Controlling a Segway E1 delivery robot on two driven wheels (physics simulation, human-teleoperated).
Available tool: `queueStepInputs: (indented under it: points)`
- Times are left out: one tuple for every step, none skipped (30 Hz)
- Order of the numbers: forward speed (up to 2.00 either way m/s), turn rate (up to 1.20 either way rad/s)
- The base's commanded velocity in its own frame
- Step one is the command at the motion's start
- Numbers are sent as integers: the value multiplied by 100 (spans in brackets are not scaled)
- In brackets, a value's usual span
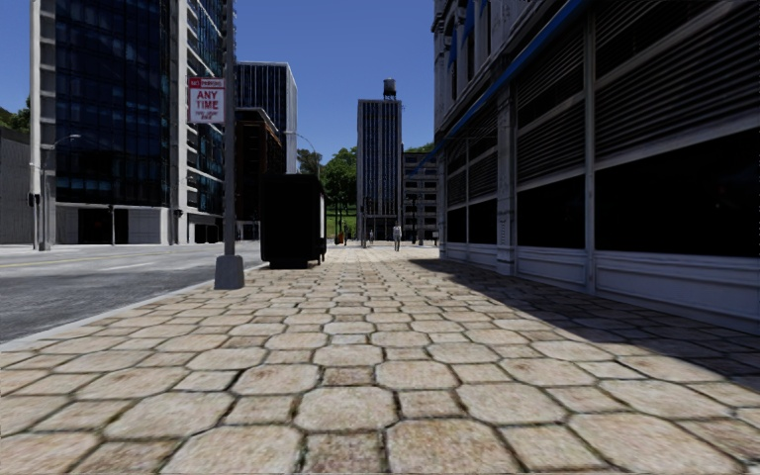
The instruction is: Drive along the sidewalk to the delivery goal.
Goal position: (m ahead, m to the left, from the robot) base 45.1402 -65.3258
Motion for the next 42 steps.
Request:
queueStepInputs:
  points:
    - [200, 0]
    - [200, 0]
    - [200, 0]
    - [200, 0]
    - [200, 0]
    - [200, 0]
    - [200, 0]
    - [200, 0]
    - [200, 0]
    - [200, 0]
    - [200, 0]
    - [200, 0]
    - [200, 0]
    - [200, 0]
    - [200, 0]
    - [200, 0]
    - [200, 0]
    - [200, 0]
    - [200, 0]
    - [200, 0]
    - [200, 0]
    - [200, 0]
    - [200, 0]
    - [200, 0]
    - [200, 0]
    - [200, 0]
    - [200, 0]
    - [200, 0]
    - [200, 0]
    - [200, 0]
    - [200, 0]
    - [200, 0]
    - [200, 0]
    - [200, 0]
    - [200, 0]
    - [200, 0]
    - [200, 0]
    - [200, 0]
    - [200, 0]
    - [200, 0]
    - [200, 0]
    - [200, 0]
